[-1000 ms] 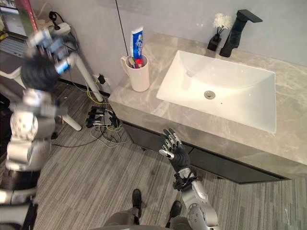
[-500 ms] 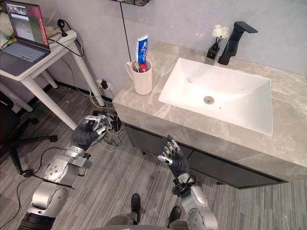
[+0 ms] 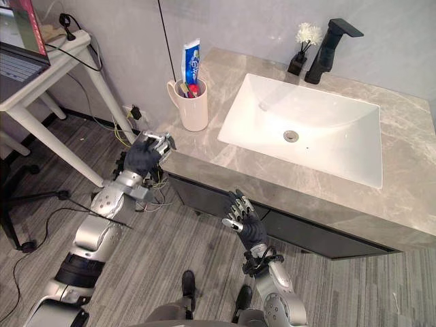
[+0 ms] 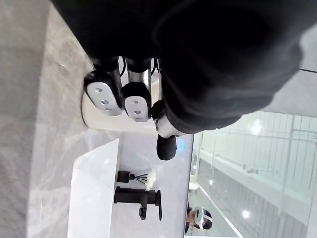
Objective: Organize washtable
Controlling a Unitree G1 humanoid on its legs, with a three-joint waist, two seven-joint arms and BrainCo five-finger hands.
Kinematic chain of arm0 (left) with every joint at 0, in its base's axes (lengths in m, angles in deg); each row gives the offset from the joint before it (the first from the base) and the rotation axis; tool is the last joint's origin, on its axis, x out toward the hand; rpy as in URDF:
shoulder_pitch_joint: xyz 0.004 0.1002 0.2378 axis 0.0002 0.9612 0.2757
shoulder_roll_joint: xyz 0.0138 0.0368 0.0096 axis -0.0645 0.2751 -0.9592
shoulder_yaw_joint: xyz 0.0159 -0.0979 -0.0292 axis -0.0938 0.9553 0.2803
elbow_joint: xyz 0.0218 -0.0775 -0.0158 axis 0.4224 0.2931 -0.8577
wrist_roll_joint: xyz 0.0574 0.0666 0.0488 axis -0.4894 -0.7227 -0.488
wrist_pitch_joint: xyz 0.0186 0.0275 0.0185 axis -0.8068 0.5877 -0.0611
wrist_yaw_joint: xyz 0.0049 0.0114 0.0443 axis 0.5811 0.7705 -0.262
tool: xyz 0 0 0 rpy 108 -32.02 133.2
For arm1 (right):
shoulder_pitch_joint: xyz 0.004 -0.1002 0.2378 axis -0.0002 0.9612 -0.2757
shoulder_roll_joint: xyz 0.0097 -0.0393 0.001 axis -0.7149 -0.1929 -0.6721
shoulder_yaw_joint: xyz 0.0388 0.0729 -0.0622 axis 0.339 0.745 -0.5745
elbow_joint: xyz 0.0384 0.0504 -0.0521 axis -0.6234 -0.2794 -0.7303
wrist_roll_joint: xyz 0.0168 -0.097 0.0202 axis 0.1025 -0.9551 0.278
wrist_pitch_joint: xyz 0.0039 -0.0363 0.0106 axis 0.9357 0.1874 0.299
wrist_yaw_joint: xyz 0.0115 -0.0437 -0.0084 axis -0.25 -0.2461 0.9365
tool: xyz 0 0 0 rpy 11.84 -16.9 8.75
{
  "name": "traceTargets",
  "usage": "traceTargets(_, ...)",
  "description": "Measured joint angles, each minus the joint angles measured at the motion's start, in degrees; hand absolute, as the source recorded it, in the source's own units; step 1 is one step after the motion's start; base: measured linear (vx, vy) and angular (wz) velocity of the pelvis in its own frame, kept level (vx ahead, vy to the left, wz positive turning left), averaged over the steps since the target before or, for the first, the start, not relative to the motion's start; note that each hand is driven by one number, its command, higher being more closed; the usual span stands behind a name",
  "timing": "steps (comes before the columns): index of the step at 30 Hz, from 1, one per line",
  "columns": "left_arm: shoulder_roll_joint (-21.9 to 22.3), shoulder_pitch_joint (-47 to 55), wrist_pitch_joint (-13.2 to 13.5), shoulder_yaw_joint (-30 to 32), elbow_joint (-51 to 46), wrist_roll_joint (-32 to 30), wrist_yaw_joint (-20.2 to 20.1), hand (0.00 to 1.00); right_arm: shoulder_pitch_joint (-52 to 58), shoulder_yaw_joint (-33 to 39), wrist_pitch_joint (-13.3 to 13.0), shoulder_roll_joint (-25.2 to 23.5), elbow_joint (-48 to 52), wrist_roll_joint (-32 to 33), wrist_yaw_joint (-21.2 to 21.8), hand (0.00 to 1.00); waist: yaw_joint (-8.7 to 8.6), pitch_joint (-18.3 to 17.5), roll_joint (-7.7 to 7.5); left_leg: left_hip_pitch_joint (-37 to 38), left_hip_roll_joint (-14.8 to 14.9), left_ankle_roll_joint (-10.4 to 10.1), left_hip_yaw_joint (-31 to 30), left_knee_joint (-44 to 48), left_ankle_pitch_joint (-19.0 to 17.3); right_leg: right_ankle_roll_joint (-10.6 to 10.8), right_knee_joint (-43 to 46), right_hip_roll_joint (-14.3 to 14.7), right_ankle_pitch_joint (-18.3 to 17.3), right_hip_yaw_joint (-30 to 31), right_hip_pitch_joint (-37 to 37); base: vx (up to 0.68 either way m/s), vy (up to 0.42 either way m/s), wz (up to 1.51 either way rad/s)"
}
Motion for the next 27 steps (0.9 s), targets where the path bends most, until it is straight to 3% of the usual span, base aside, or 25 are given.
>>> traceTargets(11, -1.51, -8.42, 0.11, -0.07, 4.54, -0.94, 2.23, 1.0, -0.83, -0.18, 0.03, 0.03, 0.18, 0.03, 0.01, 0.0, -1.45, 2.66, -0.75, -1.3, 0.02, 0.01, 0.74, 0.06, -0.01, -0.02, 0.81, -0.17, -0.04, 0.81, -2.03, 0.03, 0.015, -0.03)
traceTargets(27, -2.74, -17.23, 0.14, -1.29, 10.58, -2.08, 3.47, 1.0, -1.36, -1.02, 0.01, 0.98, 0.85, 0.14, -0.06, 0.0, -1.53, 6.58, -1.35, -3.24, 0.0, 0.04, 0.99, 0.1, 0.01, -0.04, 0.94, 0.07, 0.0, 1.0, -4.11, 0.03, 0.013, -0.01)
